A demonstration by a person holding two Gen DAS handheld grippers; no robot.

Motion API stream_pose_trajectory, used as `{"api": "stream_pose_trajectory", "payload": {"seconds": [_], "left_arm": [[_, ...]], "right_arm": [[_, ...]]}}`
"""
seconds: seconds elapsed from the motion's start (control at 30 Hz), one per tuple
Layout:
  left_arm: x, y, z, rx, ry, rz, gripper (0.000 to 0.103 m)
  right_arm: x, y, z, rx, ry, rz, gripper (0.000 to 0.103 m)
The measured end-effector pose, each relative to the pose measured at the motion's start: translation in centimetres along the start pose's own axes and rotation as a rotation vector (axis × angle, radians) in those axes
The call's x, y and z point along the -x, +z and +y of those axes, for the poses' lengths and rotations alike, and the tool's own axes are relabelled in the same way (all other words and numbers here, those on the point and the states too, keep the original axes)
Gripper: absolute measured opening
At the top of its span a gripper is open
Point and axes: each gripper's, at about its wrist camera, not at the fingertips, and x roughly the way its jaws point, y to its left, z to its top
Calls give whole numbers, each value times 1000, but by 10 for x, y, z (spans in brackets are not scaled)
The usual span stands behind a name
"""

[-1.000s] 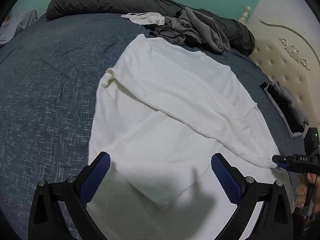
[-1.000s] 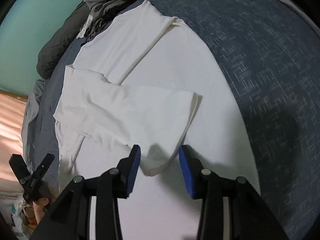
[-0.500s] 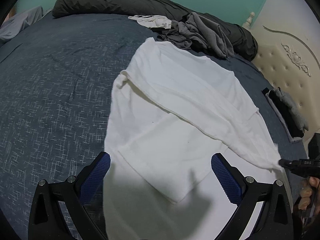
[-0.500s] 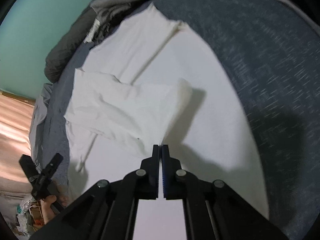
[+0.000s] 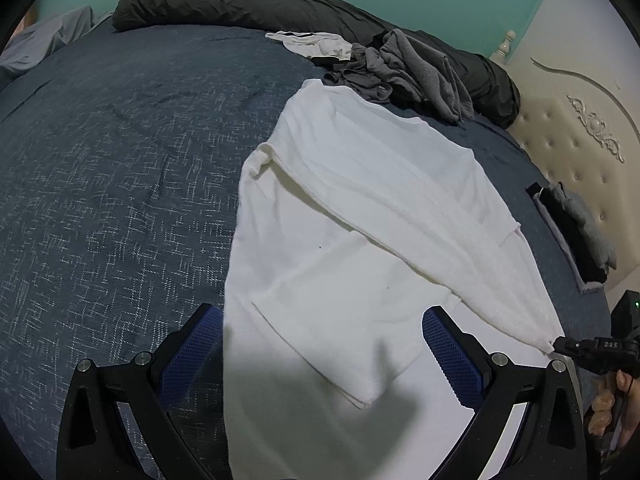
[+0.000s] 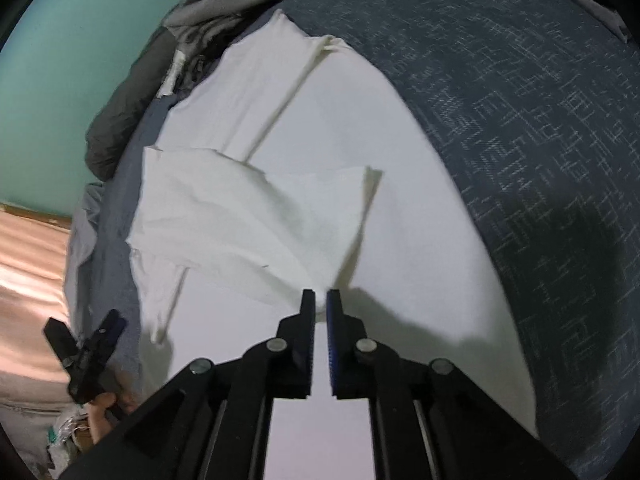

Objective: Fold clothes

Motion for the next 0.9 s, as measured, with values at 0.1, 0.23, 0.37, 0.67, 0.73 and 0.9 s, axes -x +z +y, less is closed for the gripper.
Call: {"api": "stream_pose_trajectory", "payload": {"seconds": [0.1, 0.23, 0.37, 0.67, 0.73, 0.9], "left_arm": [[1, 1, 3, 9, 0, -2, 103], [1, 0, 5, 8, 5, 0, 103], [0, 1, 8, 11, 6, 2, 103], [1, 1, 12, 20, -1, 2, 103], [1, 1, 13, 24, -2, 3, 103], [1, 2, 14, 31, 2, 3, 103]], "right_arm": [[-2, -5, 6, 22, 7, 2, 35], [-12, -8, 6, 39, -11, 13, 12], [-5, -11, 12, 64, -3, 1, 5], [-7, -20, 4, 64, -10, 60, 7], [1, -19, 4, 61, -20, 34, 10], [22, 1, -2, 59, -67, -83, 34]]}}
